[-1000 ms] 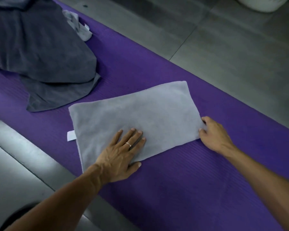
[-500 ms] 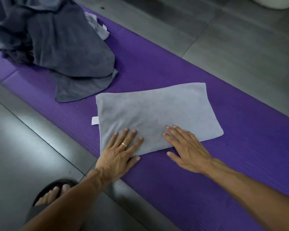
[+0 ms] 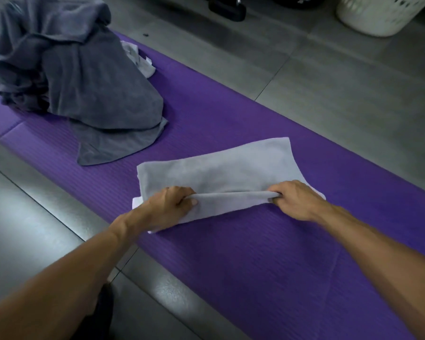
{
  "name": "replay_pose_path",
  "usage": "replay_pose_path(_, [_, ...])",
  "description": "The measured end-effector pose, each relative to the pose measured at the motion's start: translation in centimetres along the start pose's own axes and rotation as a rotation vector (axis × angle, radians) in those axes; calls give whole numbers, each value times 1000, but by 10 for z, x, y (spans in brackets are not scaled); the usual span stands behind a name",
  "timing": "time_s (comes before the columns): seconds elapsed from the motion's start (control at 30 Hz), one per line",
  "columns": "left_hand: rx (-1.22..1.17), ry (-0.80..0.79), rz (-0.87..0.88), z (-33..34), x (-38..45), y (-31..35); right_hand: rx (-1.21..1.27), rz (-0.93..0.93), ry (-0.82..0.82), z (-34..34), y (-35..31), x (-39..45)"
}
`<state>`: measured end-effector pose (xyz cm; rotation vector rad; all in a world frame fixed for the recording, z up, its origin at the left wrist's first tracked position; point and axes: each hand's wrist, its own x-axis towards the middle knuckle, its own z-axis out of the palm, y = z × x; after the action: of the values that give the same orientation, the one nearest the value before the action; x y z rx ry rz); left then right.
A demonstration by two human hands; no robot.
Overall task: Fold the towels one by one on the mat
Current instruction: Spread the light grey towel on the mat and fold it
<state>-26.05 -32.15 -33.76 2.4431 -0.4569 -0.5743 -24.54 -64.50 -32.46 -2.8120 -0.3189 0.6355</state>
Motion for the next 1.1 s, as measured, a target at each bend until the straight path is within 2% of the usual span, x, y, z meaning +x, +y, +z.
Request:
replay_pose_path(0.07, [-34,-109,-5,-4,0,7,-5,41,-199,-22,1,4])
replay_pose_path(0.13, [39,-116,3,-1,1,9,13,72,-266,-32,3,5])
replay_pose_path(0.23, [225,60,2,0,0,7,13,77,-59,-30,1,9])
replay_pose_path(0.33, [372,210,31,-2,1,-1,-171,30,145,-22,-7,21])
replay_pose_path(0.4, [444,258,-25,-5,3,-2,-226,-5,236,-19,-11,31])
replay_pose_path(0.5, [489,273,-94,-8,13,-3,-255,36,241,-17,-10,47])
replay_pose_path(0.63, [564,265,-76,-16,31,-7,-251,79,231,-11,-10,66])
replay_pose_path(0.77, [685,194,-116,-25,44,-12,-188,118,229,-7,-12,78])
replay_pose_path(0.9, [655,195,-153,-16,49,-7,-147,142,242,-8,-9,85])
replay_pose_path(1.0, [488,291,-12,5,56,7,-140,152,220,-8,-8,87])
replay_pose_path(1.1, [388,199,97,31,65,22,-146,209,240,-10,-15,88])
